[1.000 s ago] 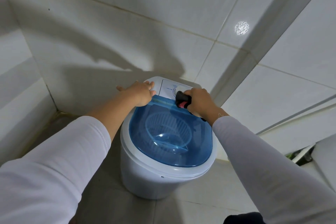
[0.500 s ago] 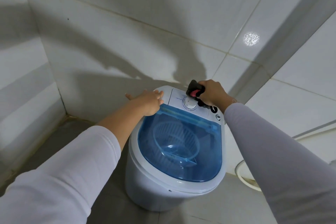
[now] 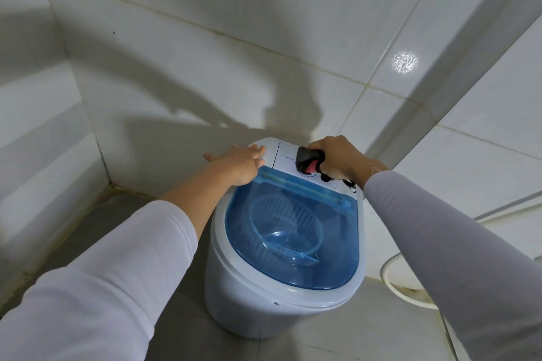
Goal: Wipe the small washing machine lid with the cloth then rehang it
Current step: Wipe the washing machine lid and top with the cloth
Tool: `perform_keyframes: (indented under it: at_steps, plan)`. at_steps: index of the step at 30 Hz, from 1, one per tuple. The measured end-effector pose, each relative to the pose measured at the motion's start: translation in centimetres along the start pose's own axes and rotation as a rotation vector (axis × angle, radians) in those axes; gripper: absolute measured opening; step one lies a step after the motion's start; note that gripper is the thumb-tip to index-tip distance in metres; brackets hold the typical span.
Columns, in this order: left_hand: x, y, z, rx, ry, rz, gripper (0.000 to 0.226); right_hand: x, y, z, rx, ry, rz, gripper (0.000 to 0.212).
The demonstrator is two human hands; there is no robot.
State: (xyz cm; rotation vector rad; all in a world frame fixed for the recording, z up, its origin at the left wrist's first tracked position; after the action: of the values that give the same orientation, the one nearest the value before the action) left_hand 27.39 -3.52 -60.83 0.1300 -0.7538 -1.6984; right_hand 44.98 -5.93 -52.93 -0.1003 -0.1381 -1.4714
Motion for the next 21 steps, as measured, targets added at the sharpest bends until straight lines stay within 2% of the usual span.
perform_keyframes:
  at_steps: [5, 11, 17, 21]
  plan:
    - [0.0, -1.3, -0.5, 0.151, -0.001, -0.051, 0.047, 1.3, 1.4, 2.4, -0.113, -0.044, -0.094, 0.012]
    - [3.0, -2.9, -1.1, 0.268, 0.041, -0.042, 0.044, 1.3, -0.1, 3.5, -0.201, 0.032, -0.107, 0.028]
    - [6.7, -5.4, -0.5, 0.241, -0.013, 0.049, 0.07, 0.5, -5.3, 2.3, -0.558, 0.112, -0.154, 0.039]
    - [8.7, -5.7, -0.5, 0.246, -0.104, 0.03, 0.082, 0.3, -8.4, -0.2, -0.67, 0.116, -0.188, 0.052]
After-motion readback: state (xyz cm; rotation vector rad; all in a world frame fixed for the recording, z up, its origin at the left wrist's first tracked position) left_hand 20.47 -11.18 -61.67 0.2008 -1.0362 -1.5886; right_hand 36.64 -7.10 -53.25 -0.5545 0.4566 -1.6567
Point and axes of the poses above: each hand's wrist, its own x-axis away from the middle knuckle, its own z-axis out of the back of the hand, y = z × x, the point moved 4 cm from there along -x, towards the middle knuckle, and after that the axes turned 7 degrees about x, right-handed, at the moved point
